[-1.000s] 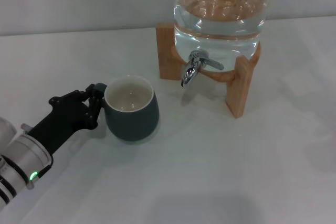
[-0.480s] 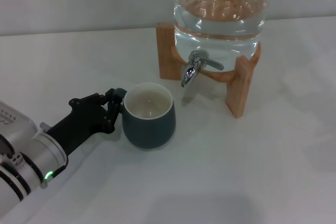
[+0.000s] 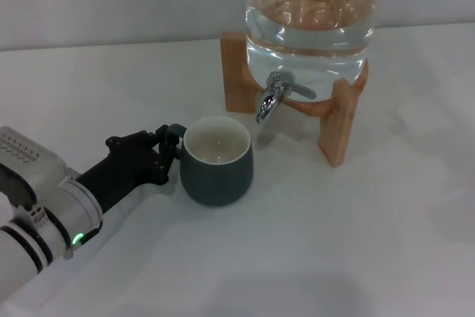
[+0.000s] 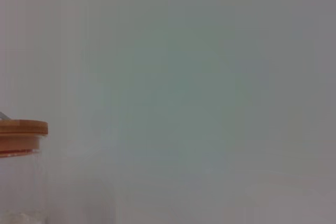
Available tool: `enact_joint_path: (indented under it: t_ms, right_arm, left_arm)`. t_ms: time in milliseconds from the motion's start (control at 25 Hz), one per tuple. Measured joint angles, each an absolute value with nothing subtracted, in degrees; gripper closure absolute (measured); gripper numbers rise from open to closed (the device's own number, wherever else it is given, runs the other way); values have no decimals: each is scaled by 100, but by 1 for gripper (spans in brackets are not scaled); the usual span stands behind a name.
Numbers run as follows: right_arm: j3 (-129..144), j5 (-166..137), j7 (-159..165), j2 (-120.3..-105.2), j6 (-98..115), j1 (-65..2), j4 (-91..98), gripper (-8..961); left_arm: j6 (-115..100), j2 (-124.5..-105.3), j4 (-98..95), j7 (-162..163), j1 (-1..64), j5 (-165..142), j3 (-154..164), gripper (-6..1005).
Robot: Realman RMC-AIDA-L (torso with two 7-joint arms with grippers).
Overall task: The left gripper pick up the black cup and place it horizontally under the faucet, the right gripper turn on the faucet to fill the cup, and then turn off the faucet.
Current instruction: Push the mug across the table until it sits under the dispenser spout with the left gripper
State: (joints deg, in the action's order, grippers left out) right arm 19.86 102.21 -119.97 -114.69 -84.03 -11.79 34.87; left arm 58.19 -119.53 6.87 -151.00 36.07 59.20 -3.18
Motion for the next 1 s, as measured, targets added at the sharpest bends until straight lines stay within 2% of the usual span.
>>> enact_joint_path:
  t_ms: [1000]
  right_arm:
    - [1986, 10221, -11979, -11469, -8396, -1204, 3471, 112]
  left_arm:
    - [5642, -11962, 1083, -15010, 4026, 5565, -292, 871]
